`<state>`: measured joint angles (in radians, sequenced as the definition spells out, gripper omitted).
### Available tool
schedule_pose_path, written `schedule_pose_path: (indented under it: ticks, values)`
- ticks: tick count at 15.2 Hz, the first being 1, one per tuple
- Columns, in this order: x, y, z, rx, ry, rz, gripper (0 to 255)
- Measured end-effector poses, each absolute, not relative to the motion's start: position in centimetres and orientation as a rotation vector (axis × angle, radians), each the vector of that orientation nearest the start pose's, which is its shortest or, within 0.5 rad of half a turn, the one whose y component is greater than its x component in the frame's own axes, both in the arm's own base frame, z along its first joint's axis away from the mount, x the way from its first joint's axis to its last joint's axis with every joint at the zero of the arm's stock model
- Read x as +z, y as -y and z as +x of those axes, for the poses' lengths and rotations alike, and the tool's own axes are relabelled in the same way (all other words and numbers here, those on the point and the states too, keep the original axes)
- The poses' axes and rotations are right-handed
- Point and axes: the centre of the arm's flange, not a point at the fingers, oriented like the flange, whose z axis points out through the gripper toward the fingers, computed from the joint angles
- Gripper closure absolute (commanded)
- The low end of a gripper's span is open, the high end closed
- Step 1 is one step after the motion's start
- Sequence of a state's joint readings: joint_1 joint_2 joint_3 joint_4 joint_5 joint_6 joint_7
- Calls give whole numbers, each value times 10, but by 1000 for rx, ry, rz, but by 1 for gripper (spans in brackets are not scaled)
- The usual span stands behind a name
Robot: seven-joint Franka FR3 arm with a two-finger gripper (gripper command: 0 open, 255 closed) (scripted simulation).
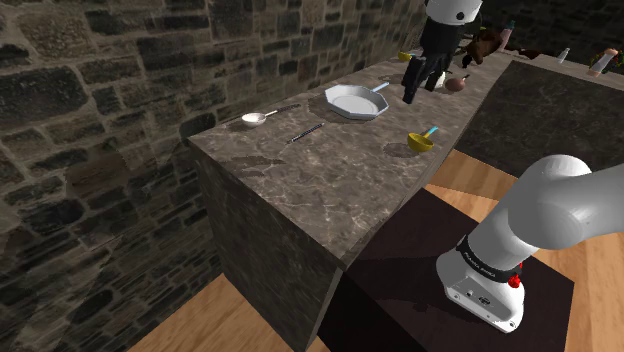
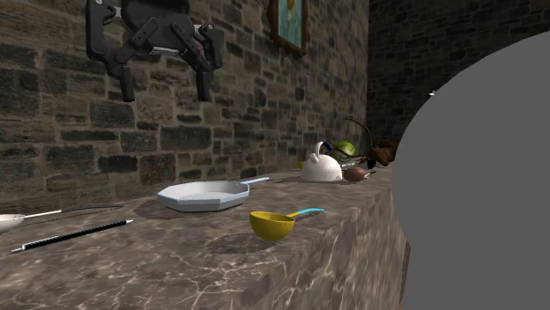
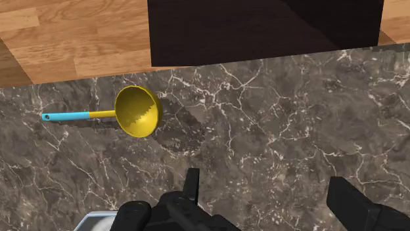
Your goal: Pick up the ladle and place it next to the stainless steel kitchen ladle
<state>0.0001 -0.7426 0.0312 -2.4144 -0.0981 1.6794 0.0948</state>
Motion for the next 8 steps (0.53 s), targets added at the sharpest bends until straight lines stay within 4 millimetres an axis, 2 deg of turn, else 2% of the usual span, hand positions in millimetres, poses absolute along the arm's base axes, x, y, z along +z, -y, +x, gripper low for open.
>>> schedule_pose_path:
  ticks: [3,8]
  values:
    - [550,9,330,-8,-99,-3254,0]
    - [503,58,337,53,-99,-3236,0]
